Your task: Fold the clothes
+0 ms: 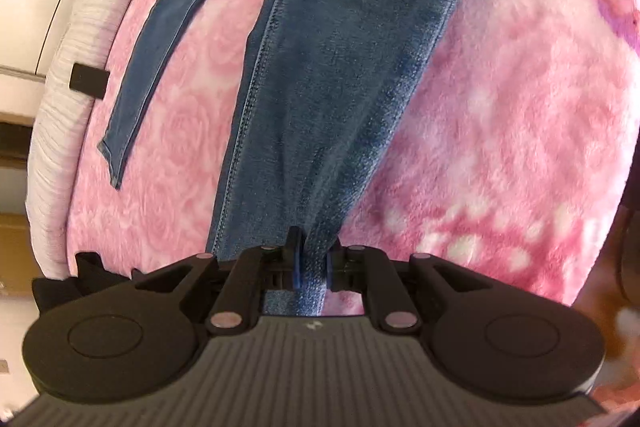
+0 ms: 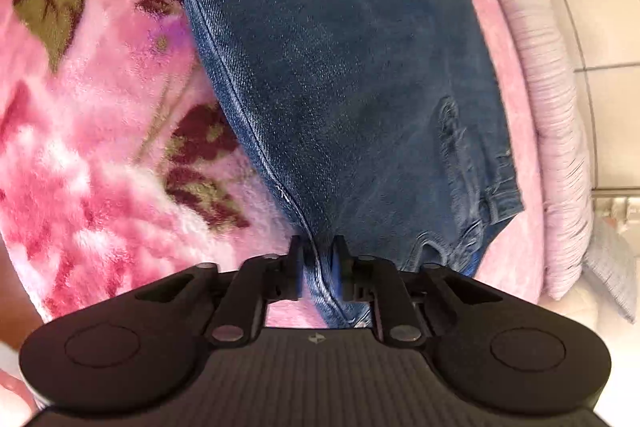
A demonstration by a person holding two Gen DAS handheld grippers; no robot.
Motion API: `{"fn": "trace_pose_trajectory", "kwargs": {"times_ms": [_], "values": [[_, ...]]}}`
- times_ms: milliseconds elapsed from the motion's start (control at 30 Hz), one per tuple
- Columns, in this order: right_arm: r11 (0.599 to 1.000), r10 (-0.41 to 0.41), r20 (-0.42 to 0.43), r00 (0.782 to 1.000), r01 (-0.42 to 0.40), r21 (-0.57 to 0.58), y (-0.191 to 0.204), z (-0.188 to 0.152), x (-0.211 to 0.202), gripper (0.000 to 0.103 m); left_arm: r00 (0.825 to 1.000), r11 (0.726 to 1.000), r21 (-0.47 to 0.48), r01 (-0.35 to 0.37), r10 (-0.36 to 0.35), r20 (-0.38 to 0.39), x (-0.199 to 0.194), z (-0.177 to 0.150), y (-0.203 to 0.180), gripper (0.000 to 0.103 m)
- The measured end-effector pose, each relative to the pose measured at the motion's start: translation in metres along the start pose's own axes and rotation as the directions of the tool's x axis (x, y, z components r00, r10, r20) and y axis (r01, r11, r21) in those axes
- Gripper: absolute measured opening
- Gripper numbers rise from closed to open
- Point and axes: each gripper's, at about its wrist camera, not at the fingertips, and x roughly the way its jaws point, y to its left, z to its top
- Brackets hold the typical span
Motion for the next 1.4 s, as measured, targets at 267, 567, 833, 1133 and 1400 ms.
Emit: {"fn": "trace_pose_trajectory", "kwargs": {"times_ms": [267, 567, 833, 1133, 1400], "values": [[0.992, 0.059, -0.026, 0.998, -0.056, 0.114, -0.001, -0.006, -0.022, 0.023, 0.997, 0.997, -0.024, 0.071, -0.072, -0.032, -0.018, 0.004, -0.006, 0.007], [0.961, 0.075, 0.027, 0.997, -0.080, 0.266, -0.031, 0.010, -0.067, 0.043, 0.987, 0.975, -0.199, 0.097, -0.120, -0.104, -0.045, 0.004, 0.021, 0.030], [0.814, 0.149, 0.165, 0.975, -0.216, 0.540, -0.099, 0.043, -0.096, 0.060, 0.985, 0.881, -0.472, 0.030, -0.105, -0.134, -0.099, -0.019, 0.068, 0.049], [0.557, 0.236, 0.250, 0.939, -0.342, 0.757, -0.156, 0.072, -0.118, 0.083, 0.988, 0.640, -0.762, 0.095, -0.152, -0.005, -0.128, -0.019, 0.139, 0.073], [0.331, 0.234, 0.168, 0.958, -0.241, 0.912, -0.150, 0.104, -0.175, 0.088, 0.959, 0.619, -0.732, 0.284, -0.204, 0.199, -0.120, -0.008, 0.197, 0.102]]}}
